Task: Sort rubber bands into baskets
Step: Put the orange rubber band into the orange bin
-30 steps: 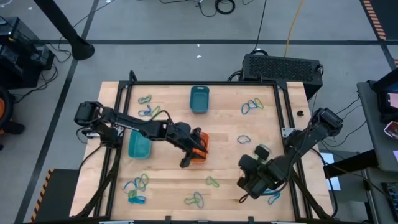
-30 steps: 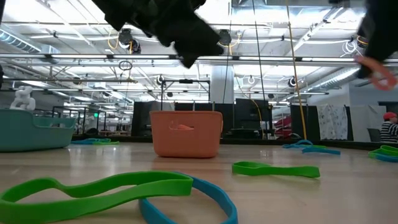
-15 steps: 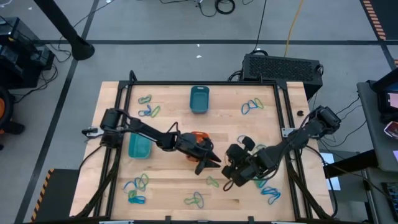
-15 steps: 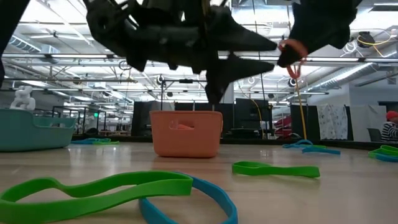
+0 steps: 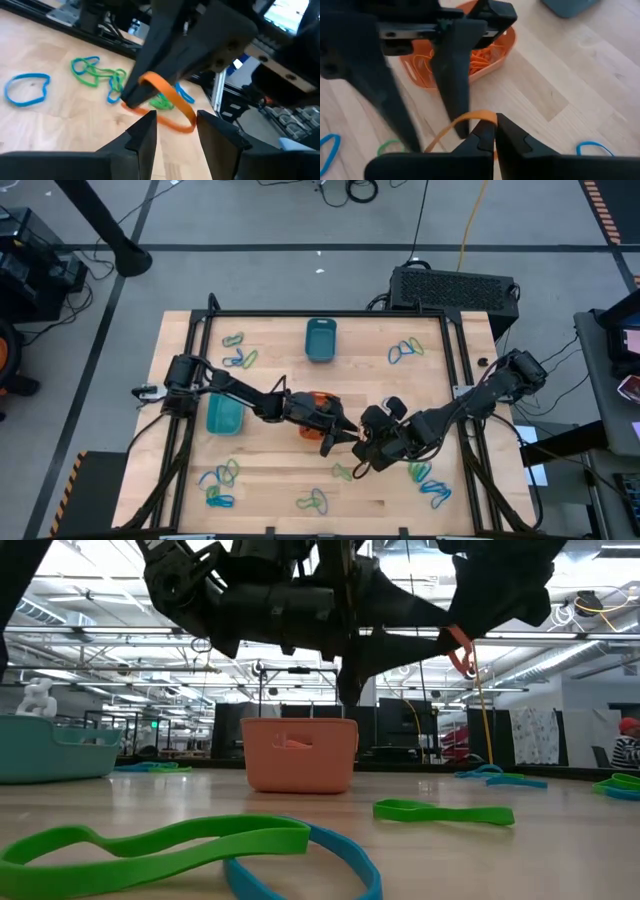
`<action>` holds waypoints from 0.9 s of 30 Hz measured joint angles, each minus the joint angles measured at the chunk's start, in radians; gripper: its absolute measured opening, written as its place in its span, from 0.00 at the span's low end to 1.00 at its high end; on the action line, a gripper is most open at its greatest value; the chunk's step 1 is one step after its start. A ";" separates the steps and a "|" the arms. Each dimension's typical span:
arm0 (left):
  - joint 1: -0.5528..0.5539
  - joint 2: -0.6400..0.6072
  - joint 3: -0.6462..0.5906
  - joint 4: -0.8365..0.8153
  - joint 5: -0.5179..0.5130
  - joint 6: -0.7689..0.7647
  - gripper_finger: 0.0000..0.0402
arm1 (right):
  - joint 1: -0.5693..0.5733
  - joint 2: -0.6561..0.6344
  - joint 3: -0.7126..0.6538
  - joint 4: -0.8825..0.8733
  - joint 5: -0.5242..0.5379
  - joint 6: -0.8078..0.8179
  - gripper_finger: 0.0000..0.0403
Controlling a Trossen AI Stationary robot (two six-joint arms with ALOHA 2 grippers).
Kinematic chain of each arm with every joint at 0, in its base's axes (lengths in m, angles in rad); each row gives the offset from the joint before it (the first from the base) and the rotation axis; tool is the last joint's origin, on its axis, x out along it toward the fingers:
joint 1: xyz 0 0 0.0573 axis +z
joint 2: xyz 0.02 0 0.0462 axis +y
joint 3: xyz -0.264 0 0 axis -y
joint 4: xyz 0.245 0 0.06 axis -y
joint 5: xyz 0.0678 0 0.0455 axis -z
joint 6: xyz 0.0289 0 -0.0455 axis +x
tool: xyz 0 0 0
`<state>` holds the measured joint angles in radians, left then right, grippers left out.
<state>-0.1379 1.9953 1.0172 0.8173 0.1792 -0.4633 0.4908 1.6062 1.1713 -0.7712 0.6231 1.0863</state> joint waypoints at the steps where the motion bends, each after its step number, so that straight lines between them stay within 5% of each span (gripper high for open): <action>1: 0.000 0.000 0.000 0.002 -0.002 0.003 0.36 | 0.000 0.000 0.000 0.001 0.000 0.000 0.00; 12: -0.001 -0.001 0.000 0.004 -0.005 0.034 0.35 | 0.000 0.000 0.000 0.021 -0.020 -0.022 0.00; 17: -0.001 -0.001 0.000 -0.004 -0.003 0.038 0.19 | 0.000 0.000 0.000 0.034 -0.021 -0.085 0.01; 20: -0.002 -0.001 0.000 -0.033 -0.003 0.079 0.04 | 0.000 0.000 0.000 0.042 -0.021 -0.114 0.06; 27: 0.000 -0.032 0.000 -0.145 -0.013 0.111 0.01 | 0.000 0.000 0.000 0.037 0.010 -0.200 0.24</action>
<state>-0.1379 1.9630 1.0171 0.6723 0.1659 -0.3522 0.4906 1.6062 1.1713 -0.7344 0.6331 0.8859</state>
